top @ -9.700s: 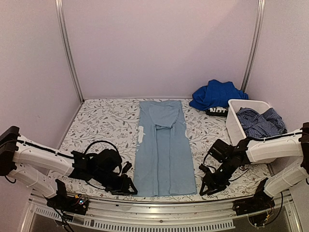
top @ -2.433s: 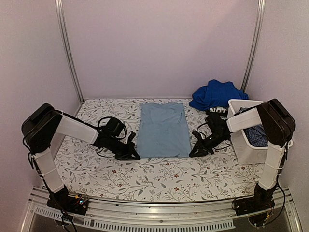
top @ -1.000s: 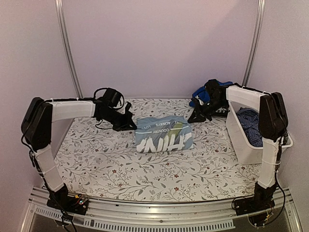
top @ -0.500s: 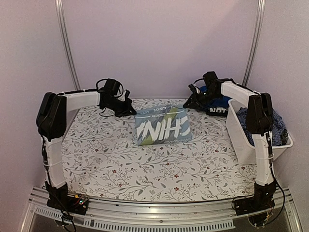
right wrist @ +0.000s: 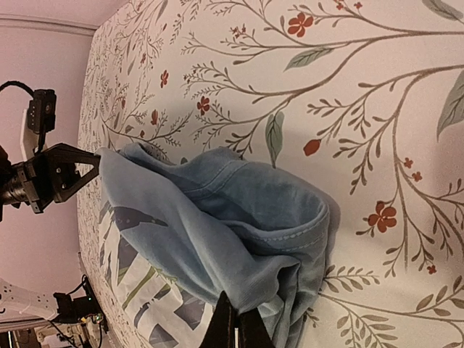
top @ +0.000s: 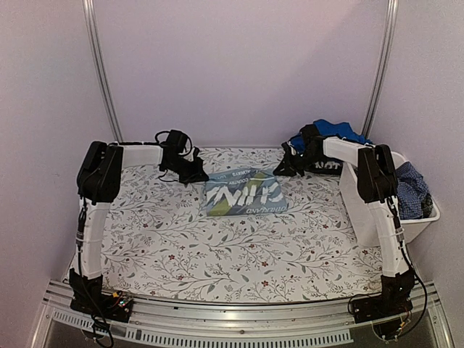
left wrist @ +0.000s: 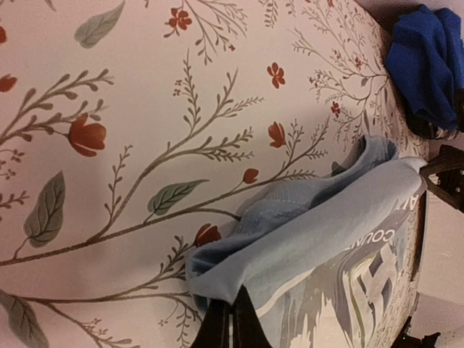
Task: Fold and stack the mixed laundry pile
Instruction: Fold the 2/3-rectangle-folded T-shirt at the center of the board, then move the square-folded T-shirt to the center of the board.
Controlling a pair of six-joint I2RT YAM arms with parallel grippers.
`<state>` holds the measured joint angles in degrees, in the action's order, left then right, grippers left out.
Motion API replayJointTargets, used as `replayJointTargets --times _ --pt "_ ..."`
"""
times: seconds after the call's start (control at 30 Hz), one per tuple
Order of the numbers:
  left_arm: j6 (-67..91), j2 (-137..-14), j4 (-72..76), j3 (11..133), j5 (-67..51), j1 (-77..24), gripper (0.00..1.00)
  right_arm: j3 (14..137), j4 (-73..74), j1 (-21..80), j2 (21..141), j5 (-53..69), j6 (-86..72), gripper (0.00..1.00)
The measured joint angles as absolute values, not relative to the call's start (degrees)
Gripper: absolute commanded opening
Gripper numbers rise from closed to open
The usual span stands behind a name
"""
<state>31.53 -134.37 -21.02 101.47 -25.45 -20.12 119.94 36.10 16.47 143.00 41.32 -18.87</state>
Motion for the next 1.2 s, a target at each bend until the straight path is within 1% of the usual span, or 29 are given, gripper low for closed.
replayJointTargets --times 0.4,0.43,0.47,0.5,0.57,0.63,0.67,0.7,0.77,0.87,1.0,1.13,1.2 --pt "31.51 -133.86 -19.22 104.14 -25.26 -20.12 0.0 119.46 32.27 16.05 142.23 38.98 -21.1 0.0" --pt "31.53 -134.17 -19.14 105.19 -25.34 -20.12 0.0 119.46 31.81 15.94 142.23 38.63 -21.54 0.01" --pt "31.57 -134.54 -18.96 106.13 -25.45 -20.12 0.0 119.42 31.42 15.81 142.23 38.15 -22.0 0.08" --pt "31.64 -135.09 -18.79 107.15 -25.52 -20.12 0.05 119.35 30.98 15.68 142.23 37.95 -22.48 0.13" --pt "31.86 -136.57 -18.22 109.27 -25.45 -20.12 0.25 119.31 29.67 15.44 142.23 37.76 -23.62 0.28" --pt "32.32 -138.12 -18.2 110.89 -25.23 -20.08 0.4 119.35 28.6 15.27 142.26 37.63 -24.93 0.41" --pt "32.4 -138.93 -18.33 111.72 -25.17 -20.03 0.46 119.42 27.97 15.11 142.26 37.56 -25.3 0.45" --pt "32.53 -139.59 -18.52 112.49 -24.95 -19.94 0.51 119.48 27.57 14.98 142.26 37.56 -26.02 0.47" --pt "32.32 -139.92 -19.27 112.86 -24.14 -19.75 0.6 119.5 26.92 14.68 142.26 37.34 -26.68 0.49" --pt "31.62 -138.02 -19.42 111.07 -22.52 -19.33 0.62 118.39 26.44 14.17 141.64 37.17 -26.79 0.49" --pt "30.09 -130.04 -19.14 102.39 -21.65 -19.14 0.63 111.61 26.46 14.0 136.49 37.76 -25.91 0.49" --pt "28.8 -121.03 -16.78 93.65 -23.4 -19.81 0.62 106.21 25.45 15.16 130.45 39.48 -24.69 0.48" --pt "28.49 -118.8 -14.87 91.42 -25.36 -20.88 0.61 104.03 23.66 16.34 128.07 41.76 -24.49 0.47"
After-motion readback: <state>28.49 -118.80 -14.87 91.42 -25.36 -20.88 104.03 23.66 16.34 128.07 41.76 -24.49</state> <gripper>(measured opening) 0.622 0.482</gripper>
